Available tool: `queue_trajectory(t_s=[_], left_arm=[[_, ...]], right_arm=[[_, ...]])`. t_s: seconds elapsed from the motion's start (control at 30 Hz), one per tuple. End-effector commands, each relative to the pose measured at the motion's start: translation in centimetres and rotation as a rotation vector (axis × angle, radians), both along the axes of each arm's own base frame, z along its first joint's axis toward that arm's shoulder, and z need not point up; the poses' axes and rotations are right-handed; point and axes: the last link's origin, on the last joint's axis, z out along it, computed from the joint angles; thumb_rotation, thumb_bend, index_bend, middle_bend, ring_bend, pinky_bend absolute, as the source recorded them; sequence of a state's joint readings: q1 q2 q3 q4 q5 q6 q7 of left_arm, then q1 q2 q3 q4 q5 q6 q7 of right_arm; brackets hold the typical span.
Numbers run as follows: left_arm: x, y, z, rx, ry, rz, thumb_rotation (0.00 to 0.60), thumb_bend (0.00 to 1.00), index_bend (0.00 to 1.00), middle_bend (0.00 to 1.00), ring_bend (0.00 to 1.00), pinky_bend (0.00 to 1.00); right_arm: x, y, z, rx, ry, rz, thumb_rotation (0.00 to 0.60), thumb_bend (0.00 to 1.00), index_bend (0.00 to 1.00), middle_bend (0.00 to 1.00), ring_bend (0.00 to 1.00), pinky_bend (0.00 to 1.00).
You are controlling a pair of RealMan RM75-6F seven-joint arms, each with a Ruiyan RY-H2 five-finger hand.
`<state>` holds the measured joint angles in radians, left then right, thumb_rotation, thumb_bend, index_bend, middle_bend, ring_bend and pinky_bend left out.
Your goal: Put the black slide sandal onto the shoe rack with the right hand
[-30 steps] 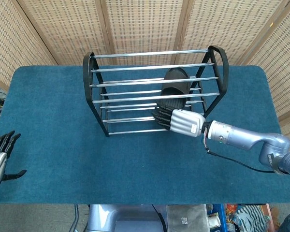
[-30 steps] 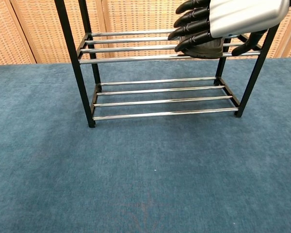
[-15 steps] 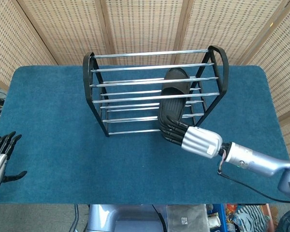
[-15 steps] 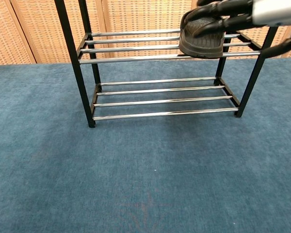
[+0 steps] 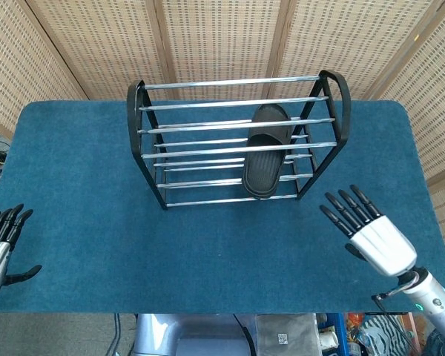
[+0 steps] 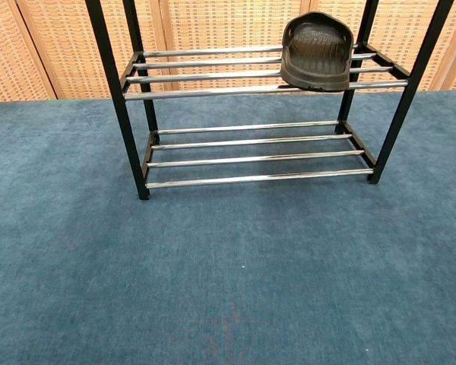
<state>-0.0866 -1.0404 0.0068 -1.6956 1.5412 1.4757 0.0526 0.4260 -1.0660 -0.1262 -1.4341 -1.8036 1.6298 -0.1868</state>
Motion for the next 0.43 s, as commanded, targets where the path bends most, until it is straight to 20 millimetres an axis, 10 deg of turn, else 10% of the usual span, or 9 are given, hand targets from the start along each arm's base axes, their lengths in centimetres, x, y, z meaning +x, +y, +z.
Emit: queue_trajectory(t_s=[0.03, 0.43], left_arm=[[0.0, -0.3, -0.1, 0.026, 0.002, -0.015, 0.6, 0.05, 0.0, 0.0, 0.0, 0.0], [-0.7, -1.0, -0.8, 0.058, 0.006, -0.007, 0.6, 0.05, 0.0, 0.0, 0.0, 0.0]], right_arm=[[-3.8, 2.6, -0.9, -0.021, -0.139, -0.234, 0.6, 0.0, 0.0, 0.0, 0.0, 0.0], [-7.2, 6.0, -1.5, -0.165, -0.428, -0.542, 0.6, 0.0, 0.0, 0.0, 0.0, 0.0]])
